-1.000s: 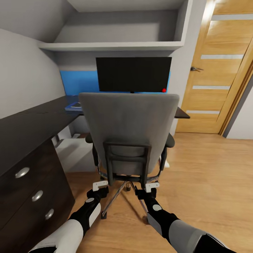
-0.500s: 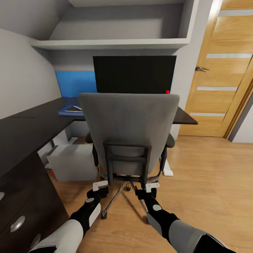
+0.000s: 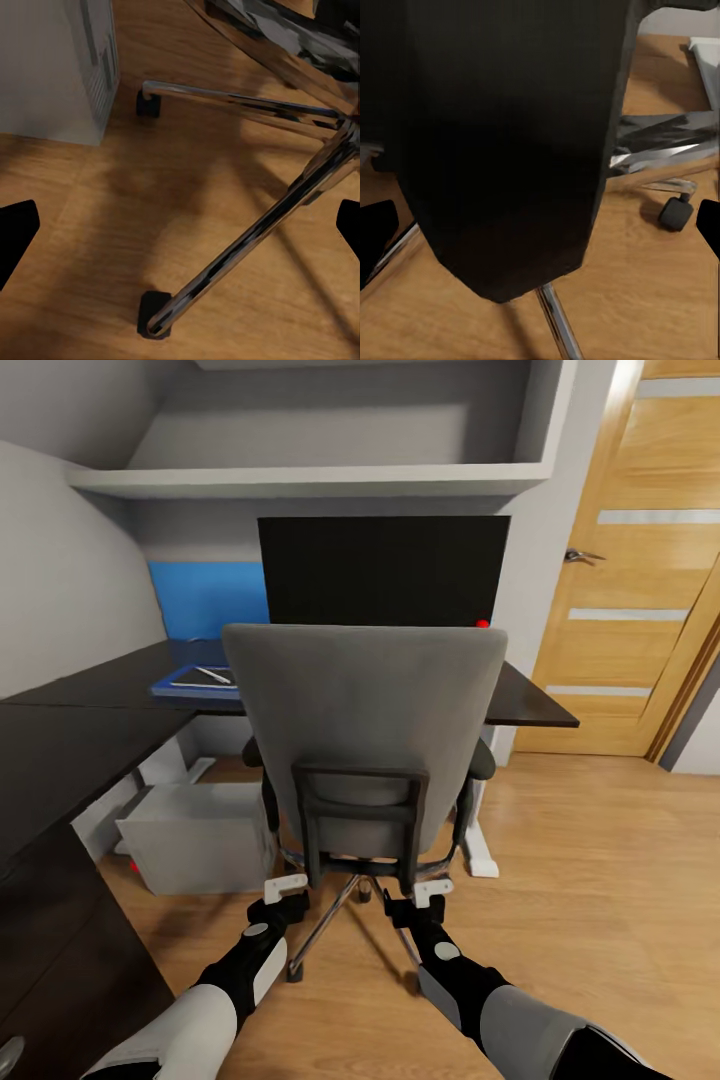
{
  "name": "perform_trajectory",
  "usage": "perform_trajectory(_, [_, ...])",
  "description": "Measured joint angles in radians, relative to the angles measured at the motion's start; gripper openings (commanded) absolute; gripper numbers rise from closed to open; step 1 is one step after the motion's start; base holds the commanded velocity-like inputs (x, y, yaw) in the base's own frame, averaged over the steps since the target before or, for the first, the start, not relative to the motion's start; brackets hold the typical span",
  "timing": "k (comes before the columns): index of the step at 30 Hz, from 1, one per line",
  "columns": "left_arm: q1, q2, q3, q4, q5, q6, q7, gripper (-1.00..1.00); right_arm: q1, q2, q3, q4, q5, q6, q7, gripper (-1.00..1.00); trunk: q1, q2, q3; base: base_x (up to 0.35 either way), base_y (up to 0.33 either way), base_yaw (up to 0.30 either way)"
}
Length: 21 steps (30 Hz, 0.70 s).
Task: In the bedroom, organize the workspace by keeping the computer under the desk, ensuring the monitor is on the desk, placing the keyboard on the desk next to the monitor, placing the mouse on the desk next to the keyboard, moving the folder from the swivel chair onto the desk next to the mouse, stacking the notebook on top of the folder with the pen on top of the notebook, and positioning the swivel chair next to the desk.
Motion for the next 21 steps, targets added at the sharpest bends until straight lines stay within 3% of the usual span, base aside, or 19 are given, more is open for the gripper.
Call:
perform_trajectory(13, [0.000, 0.000, -0.001, 0.001, 0.001, -0.001, -0.001, 1.00, 0.000, 0.000, 0.000, 0.000, 0.000, 0.000, 0.000, 1.00, 0.000, 0.000, 0.000, 0.182, -0.207, 0.000])
perform_trajectory(21, [0.000, 0.000, -0.001, 0.000, 0.000, -0.001, -0.002, 1.00, 0.000, 0.000, 0.000, 0.000, 0.000, 0.000, 0.000, 1.00, 0.000, 0.000, 0.000, -0.055, -0.027, 0.000])
